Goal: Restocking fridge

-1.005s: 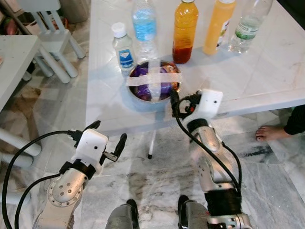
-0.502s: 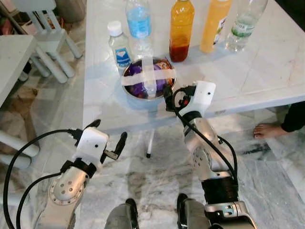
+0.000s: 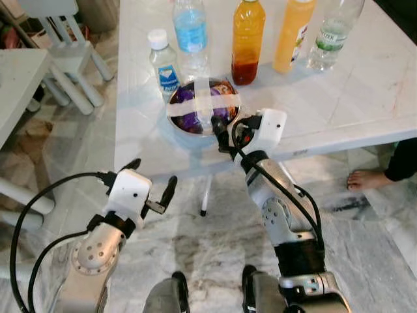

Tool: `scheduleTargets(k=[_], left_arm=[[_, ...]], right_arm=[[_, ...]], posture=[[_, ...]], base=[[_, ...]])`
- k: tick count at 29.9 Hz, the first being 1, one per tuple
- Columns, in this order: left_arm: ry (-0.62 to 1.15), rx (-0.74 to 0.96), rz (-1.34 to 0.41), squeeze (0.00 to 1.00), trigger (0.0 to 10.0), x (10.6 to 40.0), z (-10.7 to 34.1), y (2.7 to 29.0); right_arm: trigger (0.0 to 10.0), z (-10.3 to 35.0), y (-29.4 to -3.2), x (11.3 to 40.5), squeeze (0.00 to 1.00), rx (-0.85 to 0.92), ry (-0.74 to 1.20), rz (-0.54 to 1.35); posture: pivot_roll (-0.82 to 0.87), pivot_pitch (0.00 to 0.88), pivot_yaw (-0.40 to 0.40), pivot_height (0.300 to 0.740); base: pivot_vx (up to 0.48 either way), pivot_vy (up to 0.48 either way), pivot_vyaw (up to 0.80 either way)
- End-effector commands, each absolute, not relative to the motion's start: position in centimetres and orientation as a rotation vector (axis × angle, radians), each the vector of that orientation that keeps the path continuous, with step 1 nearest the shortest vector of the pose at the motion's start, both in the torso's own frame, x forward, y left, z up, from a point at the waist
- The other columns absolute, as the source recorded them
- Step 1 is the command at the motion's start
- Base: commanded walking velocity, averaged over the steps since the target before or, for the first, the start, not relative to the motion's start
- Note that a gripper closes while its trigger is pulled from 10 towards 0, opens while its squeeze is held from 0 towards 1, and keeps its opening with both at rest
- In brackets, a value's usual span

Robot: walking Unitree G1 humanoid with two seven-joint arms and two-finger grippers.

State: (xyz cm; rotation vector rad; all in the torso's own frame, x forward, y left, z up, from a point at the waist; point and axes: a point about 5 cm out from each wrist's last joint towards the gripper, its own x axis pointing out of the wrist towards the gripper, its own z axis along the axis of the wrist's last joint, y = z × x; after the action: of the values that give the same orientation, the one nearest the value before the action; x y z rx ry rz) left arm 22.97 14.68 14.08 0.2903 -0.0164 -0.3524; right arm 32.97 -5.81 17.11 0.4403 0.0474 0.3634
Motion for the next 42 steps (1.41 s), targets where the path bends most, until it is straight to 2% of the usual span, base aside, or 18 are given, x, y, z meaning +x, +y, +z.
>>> scheduleTargets(k=[1, 2, 3, 11, 18, 21, 23, 27, 42], left_arm=[[0.0, 0.301, -0.34, 0.0, 10.0, 22.9, 13.6, 14.9], [0.0, 0.301, -0.34, 0.0, 10.0, 22.9, 13.6, 14.9], [0.0, 0.303, -0.34, 0.0, 10.0, 22.9, 13.6, 14.9], [-0.006, 0.305, -0.348, 0.0, 10.0, 22.9, 13.6, 14.7], [-0.014, 0.311, -0.357, 0.0, 10.0, 23.0, 13.6, 14.5], [-0.016, 0.316, -0.36, 0.0, 10.0, 23.1, 13.6, 14.5], [-0.018, 0.318, -0.364, 0.0, 10.0, 23.1, 13.6, 14.5], [-0.022, 0.321, -0.368, 0.0, 10.0, 23.1, 13.7, 14.4], [-0.025, 0.326, -0.373, 0.0, 10.0, 23.1, 13.7, 14.4]], right_arm=[[6.4, 18.8, -1.8, 32.8, 0.0, 0.546, 0.067, 0.495], [6.4, 18.8, -1.8, 32.8, 0.0, 0.546, 0.067, 0.495], [0.0, 18.5, -1.7, 32.9, 0.0, 0.555, 0.092, 0.51], [0.0, 18.3, -2.5, 33.7, 0.0, 0.596, 0.153, 0.487], [0.7, 18.1, -3.4, 34.2, 0.0, 0.655, 0.213, 0.447], [0.6, 17.9, -3.9, 34.5, 0.0, 0.687, 0.238, 0.426], [0.0, 17.7, -4.1, 34.5, 0.0, 0.706, 0.259, 0.412], [0.2, 17.5, -4.4, 34.7, 0.0, 0.74, 0.29, 0.393], [0.0, 17.6, -4.8, 34.8, 0.0, 0.767, 0.305, 0.377]], posture=[[0.14, 0.24, 0.087, 0.74], [0.14, 0.24, 0.087, 0.74], [0.14, 0.239, 0.087, 0.74], [0.14, 0.235, 0.088, 0.74], [0.14, 0.233, 0.09, 0.74], [0.14, 0.232, 0.092, 0.74], [0.14, 0.231, 0.094, 0.74], [0.14, 0.23, 0.096, 0.74], [0.14, 0.227, 0.1, 0.74]], base=[[0.0, 0.0, 0.0], [0.0, 0.0, 0.0], [0.0, 0.0, 0.0], [0.0, 0.0, 0.0], [0.0, 0.0, 0.0], [0.0, 0.0, 0.0], [0.0, 0.0, 0.0], [0.0, 0.0, 0.0], [0.0, 0.0, 0.0]])
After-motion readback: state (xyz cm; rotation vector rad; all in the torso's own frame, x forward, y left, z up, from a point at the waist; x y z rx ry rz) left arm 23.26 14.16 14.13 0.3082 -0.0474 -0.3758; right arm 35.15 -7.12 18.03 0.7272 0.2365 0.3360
